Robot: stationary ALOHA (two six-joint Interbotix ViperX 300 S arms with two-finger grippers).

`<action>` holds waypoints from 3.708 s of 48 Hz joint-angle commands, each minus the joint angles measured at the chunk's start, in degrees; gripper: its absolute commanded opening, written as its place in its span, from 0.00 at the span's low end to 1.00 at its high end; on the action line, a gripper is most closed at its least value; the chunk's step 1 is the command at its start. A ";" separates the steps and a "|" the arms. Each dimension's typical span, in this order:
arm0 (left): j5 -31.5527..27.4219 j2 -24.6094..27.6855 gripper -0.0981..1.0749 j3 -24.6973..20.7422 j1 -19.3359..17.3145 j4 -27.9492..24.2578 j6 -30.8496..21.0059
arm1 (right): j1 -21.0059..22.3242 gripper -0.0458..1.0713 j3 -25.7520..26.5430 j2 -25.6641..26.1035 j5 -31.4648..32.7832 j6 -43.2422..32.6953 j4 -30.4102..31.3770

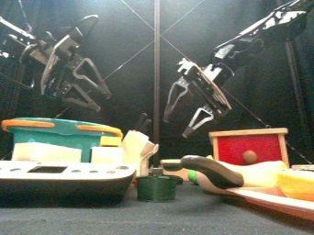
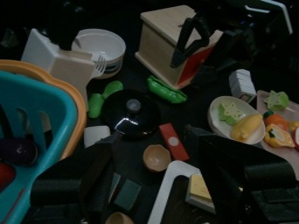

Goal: Grab salmon

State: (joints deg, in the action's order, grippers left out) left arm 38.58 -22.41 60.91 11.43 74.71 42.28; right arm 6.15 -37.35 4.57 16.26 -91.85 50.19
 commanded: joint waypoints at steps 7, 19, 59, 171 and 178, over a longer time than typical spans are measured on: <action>-12.92 -4.83 0.88 1.85 -9.32 -11.07 0.09 | 0.53 0.95 2.81 0.88 1.49 0.09 -1.49; -16.52 -7.03 0.88 2.64 -11.07 -28.04 -0.53 | -1.67 0.95 7.65 0.00 6.77 1.32 -2.20; -16.70 -17.75 0.88 9.84 -13.10 -30.41 -0.26 | -1.32 0.95 18.54 -9.58 18.54 83.67 -46.85; -16.70 -17.75 0.88 12.66 -13.97 -30.15 -0.44 | -1.58 0.66 16.44 -22.85 10.02 90.79 -39.90; -16.70 -17.75 0.88 12.83 -13.97 -30.15 -0.35 | -1.93 0.66 15.91 -21.45 12.74 90.70 -41.48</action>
State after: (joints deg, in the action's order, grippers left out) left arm 21.53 -40.17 74.27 -2.37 44.74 41.92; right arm 3.96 -20.65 -18.19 26.89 -1.14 9.40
